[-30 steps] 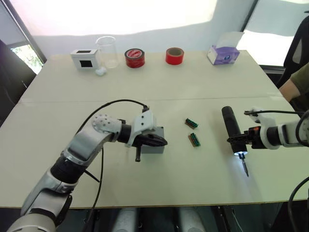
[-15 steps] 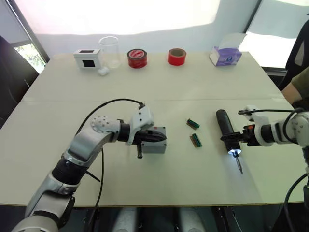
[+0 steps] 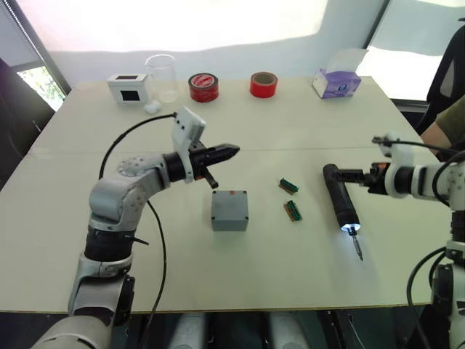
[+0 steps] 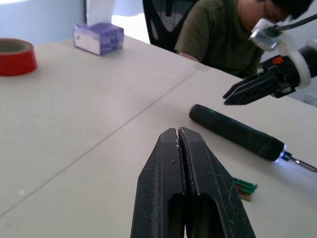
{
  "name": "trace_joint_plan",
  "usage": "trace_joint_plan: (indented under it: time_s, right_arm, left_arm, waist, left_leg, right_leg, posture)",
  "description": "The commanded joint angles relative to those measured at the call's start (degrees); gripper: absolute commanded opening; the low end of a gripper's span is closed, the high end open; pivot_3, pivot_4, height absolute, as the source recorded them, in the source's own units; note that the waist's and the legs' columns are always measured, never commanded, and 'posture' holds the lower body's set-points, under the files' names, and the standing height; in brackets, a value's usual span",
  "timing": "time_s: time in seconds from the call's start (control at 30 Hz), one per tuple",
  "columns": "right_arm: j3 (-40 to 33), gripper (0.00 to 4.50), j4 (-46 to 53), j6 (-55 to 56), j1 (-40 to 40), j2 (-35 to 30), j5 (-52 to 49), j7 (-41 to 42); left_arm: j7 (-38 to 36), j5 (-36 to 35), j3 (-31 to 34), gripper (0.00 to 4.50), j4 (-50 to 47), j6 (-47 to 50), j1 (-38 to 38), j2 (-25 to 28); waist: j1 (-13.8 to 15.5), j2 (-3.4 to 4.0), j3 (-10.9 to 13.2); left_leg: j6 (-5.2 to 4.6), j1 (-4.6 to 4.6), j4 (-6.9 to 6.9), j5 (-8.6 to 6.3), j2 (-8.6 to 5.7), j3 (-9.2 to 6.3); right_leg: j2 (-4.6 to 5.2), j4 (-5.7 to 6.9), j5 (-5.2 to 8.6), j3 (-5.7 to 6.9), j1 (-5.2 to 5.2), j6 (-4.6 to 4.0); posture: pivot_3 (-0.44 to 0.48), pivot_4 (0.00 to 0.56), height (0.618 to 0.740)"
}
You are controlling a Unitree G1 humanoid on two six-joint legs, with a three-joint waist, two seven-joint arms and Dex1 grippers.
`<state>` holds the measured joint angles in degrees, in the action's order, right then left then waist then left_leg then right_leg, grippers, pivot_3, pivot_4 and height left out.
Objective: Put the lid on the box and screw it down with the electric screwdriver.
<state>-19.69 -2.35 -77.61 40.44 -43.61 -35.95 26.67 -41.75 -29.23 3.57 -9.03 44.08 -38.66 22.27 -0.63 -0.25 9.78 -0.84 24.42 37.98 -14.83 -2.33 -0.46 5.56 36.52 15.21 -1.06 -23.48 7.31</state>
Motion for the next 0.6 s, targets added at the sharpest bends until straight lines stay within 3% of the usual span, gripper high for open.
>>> trace_joint_plan:
  time_s: [0.03,0.1,0.27,0.47,0.6]
  right_arm:
    - [-5.82,4.47,8.79,1.33,0.60,3.78,-3.86,-1.53]
    - [-5.01,4.47,12.94,0.66,-0.94,4.67,-5.79,-0.38]
    - [6.56,4.47,27.55,3.95,-10.01,2.92,-7.78,5.41]
    - [21.23,4.47,35.49,21.28,-19.95,-1.97,0.41,15.06]
    - [25.26,4.47,35.61,23.91,-22.04,0.00,0.68,16.03]
  left_arm:
    - [-3.91,-2.67,2.22,0.00,0.49,0.62,-0.32,4.39]
    - [-6.31,-0.76,0.53,0.00,1.31,-1.36,0.54,7.81]
    - [-13.79,4.37,-5.17,0.00,1.98,-5.49,4.66,17.94]
    - [-18.18,10.80,-12.50,0.00,-1.16,-10.26,12.03,24.31]
    - [-19.18,9.98,-13.77,0.00,-2.01,-9.09,14.13,24.16]
  waist:
    - [-0.01,0.00,0.00]
    - [0.15,0.00,0.00]
    - [0.01,0.00,0.00]
    - [0.15,0.00,0.00]
    - [0.03,-0.03,0.01]
  left_leg:
    - [0.00,0.00,0.00,0.00,0.00,0.00]
    - [0.00,0.00,0.01,0.00,-0.02,0.00]
    - [-0.03,0.00,-0.01,-0.03,-0.04,-0.04]
    - [-0.05,0.00,-0.02,-0.04,-0.05,-0.03]
    - [-0.05,0.00,-0.02,-0.04,-0.02,-0.04]
  right_leg:
    - [0.00,0.00,0.00,0.00,0.01,0.00]
    - [0.01,0.01,0.00,0.00,0.03,0.00]
    - [0.02,-0.04,0.01,0.00,0.04,-0.02]
    - [0.08,-0.08,0.01,0.00,0.04,-0.02]
    - [0.07,-0.11,0.00,0.01,0.05,-0.02]
  posture:
    - [0.000,0.150,0.740]
    - [0.000,0.150,0.740]
    - [0.000,0.150,0.740]
    - [0.000,0.150,0.740]
    - [0.000,0.150,0.740]
